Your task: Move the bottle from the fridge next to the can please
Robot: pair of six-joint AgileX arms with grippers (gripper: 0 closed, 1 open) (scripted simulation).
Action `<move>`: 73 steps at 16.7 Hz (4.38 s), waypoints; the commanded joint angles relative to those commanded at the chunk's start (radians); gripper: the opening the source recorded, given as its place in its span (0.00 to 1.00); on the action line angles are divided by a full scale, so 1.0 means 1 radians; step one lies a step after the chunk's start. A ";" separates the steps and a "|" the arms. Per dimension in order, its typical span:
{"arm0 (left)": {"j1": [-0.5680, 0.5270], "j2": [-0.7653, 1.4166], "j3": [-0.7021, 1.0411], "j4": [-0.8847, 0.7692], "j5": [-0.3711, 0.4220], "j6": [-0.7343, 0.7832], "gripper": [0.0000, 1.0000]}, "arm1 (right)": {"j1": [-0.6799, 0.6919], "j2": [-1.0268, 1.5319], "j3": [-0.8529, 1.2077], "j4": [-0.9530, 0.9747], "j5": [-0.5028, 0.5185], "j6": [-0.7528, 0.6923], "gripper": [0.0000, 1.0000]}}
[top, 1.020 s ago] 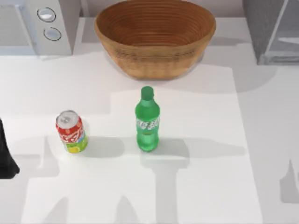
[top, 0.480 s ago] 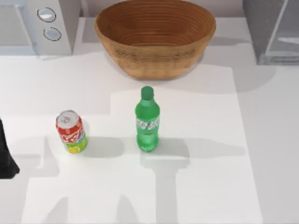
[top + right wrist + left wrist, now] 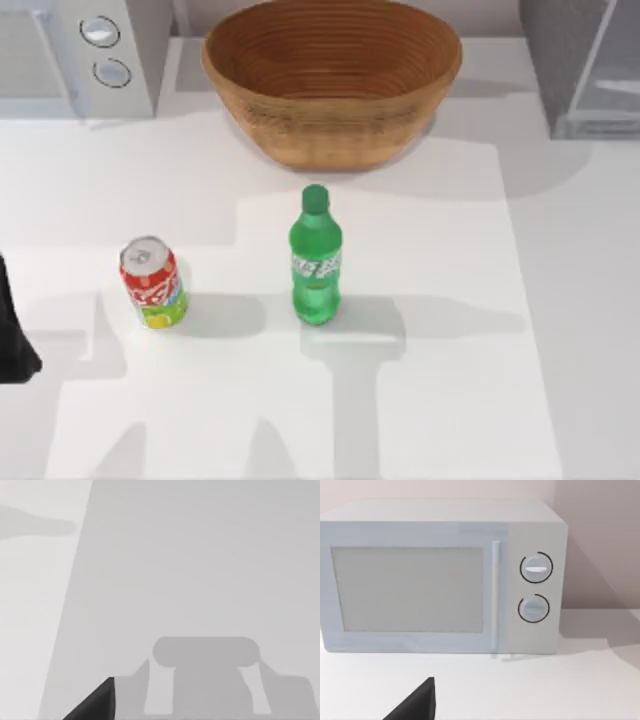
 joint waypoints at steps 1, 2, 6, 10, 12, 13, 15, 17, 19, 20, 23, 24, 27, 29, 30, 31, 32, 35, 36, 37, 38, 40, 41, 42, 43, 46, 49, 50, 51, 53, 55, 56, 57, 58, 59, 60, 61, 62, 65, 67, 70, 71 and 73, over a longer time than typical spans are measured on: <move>0.000 0.000 0.000 0.000 0.000 0.000 1.00 | -0.010 0.008 0.006 0.003 -0.007 -0.010 1.00; 0.000 0.000 0.000 0.000 0.000 0.000 1.00 | -0.031 0.026 0.018 0.008 -0.023 -0.030 1.00; 0.000 0.000 0.000 0.000 0.000 0.000 1.00 | -0.219 0.197 0.113 0.028 -0.156 -0.218 1.00; 0.000 0.000 0.000 0.000 0.000 0.000 1.00 | -0.540 0.530 0.245 0.041 -0.354 -0.572 1.00; 0.000 0.000 0.000 0.000 0.000 0.000 1.00 | -0.722 0.755 0.312 0.046 -0.458 -0.808 1.00; 0.000 0.000 0.000 0.000 0.000 0.000 1.00 | -0.820 0.875 0.346 0.046 -0.508 -0.935 1.00; 0.000 0.000 0.000 0.000 0.000 0.000 1.00 | -1.028 1.119 0.412 0.043 -0.603 -1.188 1.00; 0.000 0.000 0.000 0.000 0.000 0.000 1.00 | -1.237 1.357 0.476 0.034 -0.689 -1.421 1.00; 0.000 0.000 0.000 0.000 0.000 0.000 1.00 | -1.431 1.569 0.534 0.021 -0.765 -1.622 1.00; 0.000 0.000 0.000 0.000 0.000 0.000 1.00 | -1.515 1.662 0.559 0.016 -0.798 -1.708 1.00; 0.000 0.000 0.000 0.000 0.000 0.000 1.00 | -1.707 1.884 0.621 0.001 -0.879 -1.905 1.00; 0.000 0.000 0.000 0.000 0.000 0.000 1.00 | -1.751 1.938 0.637 -0.004 -0.899 -1.951 1.00; 0.000 0.000 0.000 0.000 0.000 0.000 1.00 | -1.828 2.039 0.668 -0.016 -0.937 -2.029 1.00; 0.000 0.000 0.000 0.000 0.000 0.000 1.00 | -1.839 2.056 0.674 -0.020 -0.944 -2.040 1.00; 0.000 0.000 0.000 0.000 0.000 0.000 1.00 | -1.839 2.056 0.674 -0.020 -0.944 -2.040 1.00; 0.000 0.000 0.000 0.000 0.000 0.000 1.00 | -1.839 2.056 0.674 -0.020 -0.944 -2.040 1.00; 0.000 0.000 0.000 0.000 0.000 0.000 1.00 | -1.839 2.056 0.674 -0.020 -0.944 -2.040 1.00; 0.000 0.000 0.000 0.000 0.000 0.000 1.00 | -1.828 2.054 0.671 -0.007 -0.942 -2.027 1.00; 0.000 0.000 0.000 0.000 0.000 0.000 1.00 | -1.814 2.055 0.671 0.013 -0.940 -2.006 1.00; 0.000 0.000 0.000 0.000 0.000 0.000 1.00 | -1.794 2.057 0.671 0.042 -0.937 -1.975 1.00; 0.000 0.000 0.000 0.000 0.000 0.000 1.00 | -1.768 2.058 0.670 0.079 -0.932 -1.934 1.00; 0.000 0.000 0.000 0.000 0.000 0.000 1.00 | -1.697 2.061 0.669 0.178 -0.917 -1.818 1.00; 0.000 0.000 0.000 0.000 0.000 0.000 1.00 | -1.654 2.063 0.667 0.236 -0.908 -1.746 1.00; 0.000 0.000 0.000 0.000 0.000 0.000 1.00 | -1.608 2.064 0.666 0.300 -0.897 -1.666 1.00; 0.000 0.000 0.000 0.000 0.000 0.000 1.00 | -1.558 2.066 0.665 0.367 -0.885 -1.580 1.00; 0.000 0.000 0.000 0.000 0.000 0.000 1.00 | -1.396 2.070 0.659 0.588 -0.848 -1.295 1.00; 0.000 0.000 0.000 0.000 0.000 0.000 1.00 | -1.232 2.072 0.652 0.810 -0.812 -1.016 1.00; 0.000 0.000 0.000 0.000 0.000 0.000 1.00 | -1.180 2.072 0.650 0.879 -0.801 -0.934 1.00; 0.000 0.000 0.000 0.000 0.000 0.000 1.00 | -1.132 2.072 0.648 0.944 -0.791 -0.860 1.00; 0.000 0.000 0.000 0.000 0.000 0.000 1.00 | -1.047 2.072 0.644 1.056 -0.775 -0.742 1.00; 0.000 0.000 0.000 0.000 0.000 0.000 1.00 | -0.988 2.070 0.642 1.129 -0.763 -0.668 1.00; 0.000 0.000 0.000 0.000 0.000 0.000 1.00 | -0.970 2.069 0.641 1.150 -0.760 -0.647 1.00; 0.000 0.000 0.000 0.000 0.000 0.000 1.00 | -0.960 2.069 0.641 1.161 -0.758 -0.636 1.00; 0.000 0.000 0.000 0.000 0.000 0.000 1.00 | -0.959 2.069 0.641 1.162 -0.758 -0.634 1.00; 0.000 0.000 0.000 0.000 0.000 0.000 1.00 | -0.959 2.069 0.641 1.162 -0.758 -0.634 1.00; 0.000 0.000 0.000 0.000 0.000 0.000 1.00 | -0.959 2.069 0.641 1.162 -0.758 -0.634 1.00; 0.000 0.000 0.000 0.000 0.000 0.000 1.00 | -0.970 2.063 0.636 1.164 -0.760 -0.637 1.00; 0.000 0.000 0.000 0.000 0.000 0.000 1.00 | -0.968 2.063 0.635 1.165 -0.758 -0.635 1.00; 0.000 0.000 0.000 0.000 0.000 0.000 1.00 | -0.905 2.051 0.614 1.193 -0.704 -0.582 1.00; 0.000 0.000 0.000 0.000 0.000 0.000 1.00 | -0.810 2.034 0.584 1.230 -0.631 -0.514 1.00; 0.000 0.000 0.000 0.000 0.000 0.000 1.00 | -0.608 1.998 0.524 1.302 -0.485 -0.385 1.00; 0.000 0.000 0.000 0.000 0.000 0.000 1.00 | -0.531 1.982 0.501 1.329 -0.429 -0.337 1.00; 0.000 0.000 0.000 0.000 0.000 0.000 1.00 | -0.377 1.949 0.455 1.384 -0.316 -0.241 1.00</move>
